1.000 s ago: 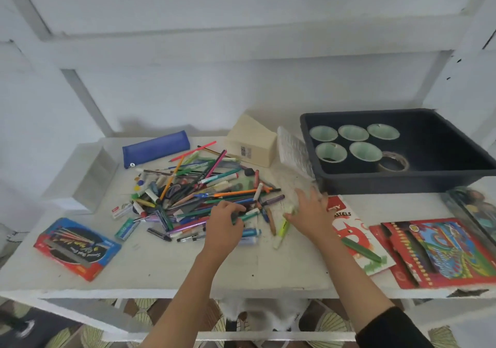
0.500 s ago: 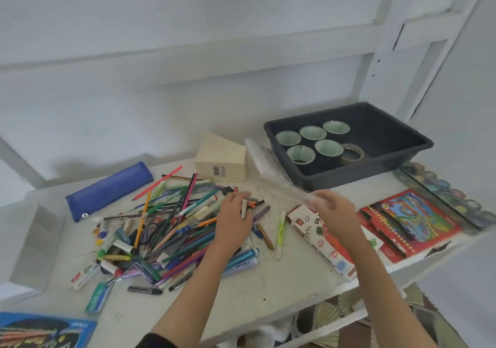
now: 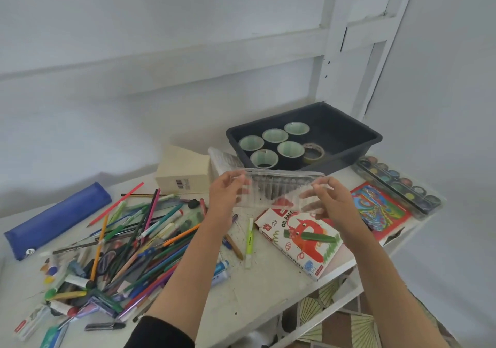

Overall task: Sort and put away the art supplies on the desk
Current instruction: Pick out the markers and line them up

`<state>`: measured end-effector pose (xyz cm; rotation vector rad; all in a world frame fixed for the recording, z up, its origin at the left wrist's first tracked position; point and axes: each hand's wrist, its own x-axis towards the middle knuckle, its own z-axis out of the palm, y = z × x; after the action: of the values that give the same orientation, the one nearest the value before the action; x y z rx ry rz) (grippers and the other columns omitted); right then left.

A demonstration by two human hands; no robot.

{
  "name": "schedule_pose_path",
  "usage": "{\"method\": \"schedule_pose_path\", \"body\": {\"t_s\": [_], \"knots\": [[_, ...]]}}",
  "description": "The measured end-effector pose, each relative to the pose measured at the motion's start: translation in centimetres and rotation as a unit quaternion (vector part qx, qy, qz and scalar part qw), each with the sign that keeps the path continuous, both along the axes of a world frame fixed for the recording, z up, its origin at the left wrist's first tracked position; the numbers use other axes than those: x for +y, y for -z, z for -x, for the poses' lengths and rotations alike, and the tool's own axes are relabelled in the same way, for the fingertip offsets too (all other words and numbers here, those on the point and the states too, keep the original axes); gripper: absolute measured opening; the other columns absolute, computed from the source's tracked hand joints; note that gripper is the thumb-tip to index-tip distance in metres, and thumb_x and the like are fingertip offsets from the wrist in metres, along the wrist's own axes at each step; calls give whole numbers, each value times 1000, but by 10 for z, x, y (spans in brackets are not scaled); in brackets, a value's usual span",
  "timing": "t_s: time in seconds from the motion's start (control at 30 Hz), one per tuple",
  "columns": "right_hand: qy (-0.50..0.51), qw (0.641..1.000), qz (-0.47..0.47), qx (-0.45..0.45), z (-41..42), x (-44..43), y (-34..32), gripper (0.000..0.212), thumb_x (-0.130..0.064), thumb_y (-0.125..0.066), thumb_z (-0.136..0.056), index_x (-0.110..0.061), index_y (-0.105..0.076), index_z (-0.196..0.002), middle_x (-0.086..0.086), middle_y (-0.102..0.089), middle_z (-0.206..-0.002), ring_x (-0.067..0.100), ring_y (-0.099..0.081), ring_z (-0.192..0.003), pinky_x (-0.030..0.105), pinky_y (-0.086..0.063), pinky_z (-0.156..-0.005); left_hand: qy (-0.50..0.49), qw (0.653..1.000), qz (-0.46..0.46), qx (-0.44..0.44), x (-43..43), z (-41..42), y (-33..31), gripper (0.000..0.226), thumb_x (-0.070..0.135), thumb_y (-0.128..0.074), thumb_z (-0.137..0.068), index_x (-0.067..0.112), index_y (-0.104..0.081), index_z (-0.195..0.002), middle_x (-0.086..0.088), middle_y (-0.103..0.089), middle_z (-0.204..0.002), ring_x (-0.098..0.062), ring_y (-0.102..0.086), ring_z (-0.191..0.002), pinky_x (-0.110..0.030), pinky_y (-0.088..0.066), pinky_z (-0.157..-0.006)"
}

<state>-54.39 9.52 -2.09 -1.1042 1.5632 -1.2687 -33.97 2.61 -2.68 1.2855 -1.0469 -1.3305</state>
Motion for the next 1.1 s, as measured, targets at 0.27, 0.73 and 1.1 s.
{"method": "schedule_pose_path", "body": {"t_s": [0.27,0.73,1.1], "knots": [[77,995,-7,-65,0,-21,-3,17,-23,-44,-99,-13,-57,-92,4,-68,-83,19,-68,-76,31,-54,-69,-32,999,-31,27,-7,17,-3,19,13,-50,-97,17,-65,-87,2,-67,-77,-16,-56,-73,-27,-38,-61],[-61,995,-63,-40,-5,-30,24,23,2,-54,-89,-15,-57,-105,7,-67,-87,17,-70,-67,30,-59,-58,-132,974,103,-153,53,-14,24,22,-3,-59,-89,11,-55,-104,4,-59,-100,-1,-61,-64,-11,-46,-50],[-257,961,-95,-28,-56,-8,56,13,2,-53,-92,-3,-59,-103,15,-62,-96,22,-66,-73,27,-58,-58,-24,971,62,-231,161,-98,43,54,27,-83,-62,50,-65,-107,18,-57,-123,-2,-61,-104,-14,-48,-87]]}}
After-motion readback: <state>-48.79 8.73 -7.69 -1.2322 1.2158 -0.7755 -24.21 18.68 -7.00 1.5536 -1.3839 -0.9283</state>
